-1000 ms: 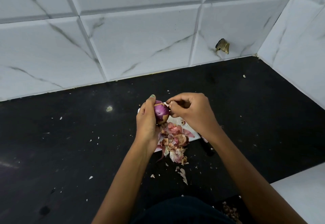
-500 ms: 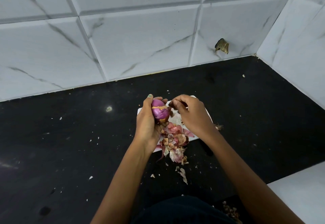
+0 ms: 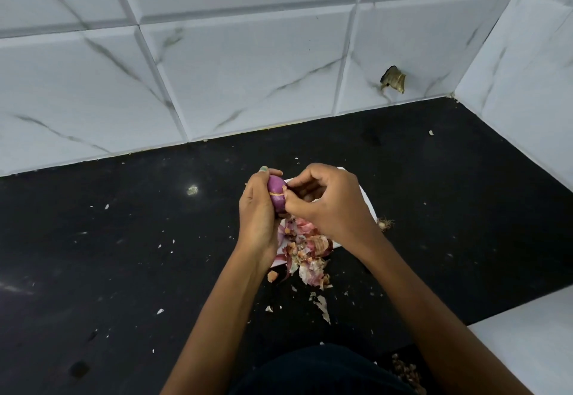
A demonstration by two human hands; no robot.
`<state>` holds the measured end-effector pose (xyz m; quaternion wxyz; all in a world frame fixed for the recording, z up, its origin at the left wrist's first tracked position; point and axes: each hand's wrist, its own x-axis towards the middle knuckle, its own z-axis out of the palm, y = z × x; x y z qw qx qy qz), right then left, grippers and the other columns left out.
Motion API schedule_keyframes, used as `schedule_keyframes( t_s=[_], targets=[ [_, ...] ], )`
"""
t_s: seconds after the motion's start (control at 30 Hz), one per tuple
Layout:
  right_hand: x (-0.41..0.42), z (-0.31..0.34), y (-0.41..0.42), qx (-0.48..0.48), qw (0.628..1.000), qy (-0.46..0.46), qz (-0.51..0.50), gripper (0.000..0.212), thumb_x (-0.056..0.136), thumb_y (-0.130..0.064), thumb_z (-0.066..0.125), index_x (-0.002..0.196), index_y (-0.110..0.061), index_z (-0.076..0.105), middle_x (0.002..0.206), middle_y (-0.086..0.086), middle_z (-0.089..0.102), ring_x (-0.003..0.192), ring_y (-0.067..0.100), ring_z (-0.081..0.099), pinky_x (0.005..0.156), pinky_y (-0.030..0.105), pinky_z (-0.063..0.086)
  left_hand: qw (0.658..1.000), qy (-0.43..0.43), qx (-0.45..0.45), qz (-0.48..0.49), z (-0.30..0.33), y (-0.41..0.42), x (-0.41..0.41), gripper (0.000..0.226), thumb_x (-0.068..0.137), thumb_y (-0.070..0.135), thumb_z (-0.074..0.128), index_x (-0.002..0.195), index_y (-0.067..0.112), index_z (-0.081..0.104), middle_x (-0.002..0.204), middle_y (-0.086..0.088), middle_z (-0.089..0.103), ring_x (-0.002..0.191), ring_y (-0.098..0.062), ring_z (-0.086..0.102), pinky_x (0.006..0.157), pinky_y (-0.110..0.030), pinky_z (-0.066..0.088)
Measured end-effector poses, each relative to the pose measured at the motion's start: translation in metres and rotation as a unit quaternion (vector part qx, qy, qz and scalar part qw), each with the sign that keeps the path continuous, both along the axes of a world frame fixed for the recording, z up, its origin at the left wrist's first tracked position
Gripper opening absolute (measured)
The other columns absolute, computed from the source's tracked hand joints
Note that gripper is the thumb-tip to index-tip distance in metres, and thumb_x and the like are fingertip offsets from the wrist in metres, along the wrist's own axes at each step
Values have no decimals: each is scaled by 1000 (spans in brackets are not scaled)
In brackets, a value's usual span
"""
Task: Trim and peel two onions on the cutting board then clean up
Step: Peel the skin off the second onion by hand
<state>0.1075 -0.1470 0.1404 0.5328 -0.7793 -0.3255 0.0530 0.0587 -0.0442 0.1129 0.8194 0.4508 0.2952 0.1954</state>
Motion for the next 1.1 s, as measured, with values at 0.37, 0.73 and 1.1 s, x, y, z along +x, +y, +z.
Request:
schedule_keyframes(
  t_s=[0.37,0.73,1.1],
  targets=[
    [4,-13,0,14,1000,-1,-18,12,88,-7,58,87,-10,70,77,-6,67,75,5,63,65,17,52,1000,-4,2,-7,2,-1,-1,29,100,37,43,87,19,62,81,-2,55,63,-8,54,54,-22,45],
    [-5,-17,8,41,998,-25,29,5,90,-11,63,91,-13,58,94,-4,54,86,3,54,75,12,45,1000,-10,-10,2,3,-2,-2,30,99,39,45,84,20,64,93,-8,54,90,-22,55,76,-36,48],
    [18,-32,1,85,990,56,-99,6,89,-4,64,92,-8,61,77,-1,64,65,4,64,53,14,49,985,-37,-163,-47,6,-2,-6,34,102,40,37,99,18,62,106,-3,73,88,-18,71,61,-26,56]
  ],
)
